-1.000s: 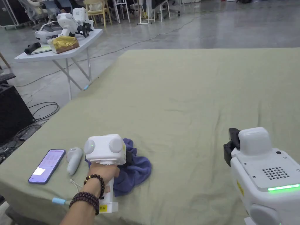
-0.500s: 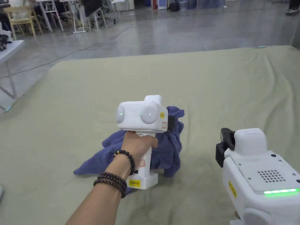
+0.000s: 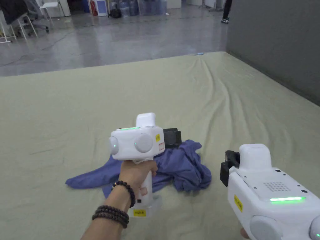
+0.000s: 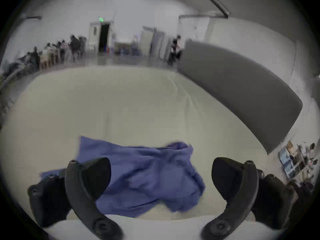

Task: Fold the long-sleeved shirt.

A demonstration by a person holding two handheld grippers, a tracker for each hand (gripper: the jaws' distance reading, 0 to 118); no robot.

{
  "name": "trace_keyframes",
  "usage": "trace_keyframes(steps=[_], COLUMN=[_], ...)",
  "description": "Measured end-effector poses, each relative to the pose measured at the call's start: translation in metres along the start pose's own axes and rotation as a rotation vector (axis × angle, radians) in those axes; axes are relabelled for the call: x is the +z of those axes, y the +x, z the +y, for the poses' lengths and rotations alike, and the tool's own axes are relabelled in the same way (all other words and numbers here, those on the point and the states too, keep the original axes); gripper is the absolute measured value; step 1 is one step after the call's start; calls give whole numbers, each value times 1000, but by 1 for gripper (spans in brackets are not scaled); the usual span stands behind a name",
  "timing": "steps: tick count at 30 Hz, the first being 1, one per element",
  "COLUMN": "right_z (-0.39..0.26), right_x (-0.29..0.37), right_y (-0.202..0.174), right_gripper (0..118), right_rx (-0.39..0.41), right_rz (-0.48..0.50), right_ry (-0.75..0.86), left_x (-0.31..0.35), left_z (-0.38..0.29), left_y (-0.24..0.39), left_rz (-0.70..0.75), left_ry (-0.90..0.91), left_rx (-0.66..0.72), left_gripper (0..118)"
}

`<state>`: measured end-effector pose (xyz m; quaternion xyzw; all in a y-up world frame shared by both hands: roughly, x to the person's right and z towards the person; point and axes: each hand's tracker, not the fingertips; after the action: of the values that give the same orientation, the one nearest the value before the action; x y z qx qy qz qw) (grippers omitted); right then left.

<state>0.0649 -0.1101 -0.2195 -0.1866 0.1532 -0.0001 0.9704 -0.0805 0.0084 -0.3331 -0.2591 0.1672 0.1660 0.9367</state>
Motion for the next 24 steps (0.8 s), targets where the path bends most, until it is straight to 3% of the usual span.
trace_keyframes(steps=[6, 9, 11, 12, 13, 14, 18, 24], right_z=[-3, -6, -9, -10, -11, -11, -9, -5], right_x=[16, 23, 32, 31, 33, 34, 32, 26], right_y=[-25, -36, -41, -43, -45, -46, -51, -51], right_gripper=[0, 0, 0, 0, 0, 0, 0, 0], right_rx=[9, 27, 53, 66, 74, 78, 62, 55], right_rz=[55, 82, 93, 92, 90, 91, 80, 77], right_ry=[25, 23, 25, 25, 30, 32, 33, 32], left_x=[100, 129, 142, 150, 161, 163, 147, 116], left_z=[-20, -58, -72, -78, -87, -91, -98, -41], left_y=[-88, -125, -149, -159, -168, -176, -188, -209], left_rz=[248, 368, 404, 407, 398, 418, 454, 411], left_ry=[242, 295, 218, 214, 230, 242, 209, 158], left_rx=[-25, -54, -26, -9, 4, 29, -23, 56], left_gripper=[114, 113, 106, 87, 34, 0, 0, 0])
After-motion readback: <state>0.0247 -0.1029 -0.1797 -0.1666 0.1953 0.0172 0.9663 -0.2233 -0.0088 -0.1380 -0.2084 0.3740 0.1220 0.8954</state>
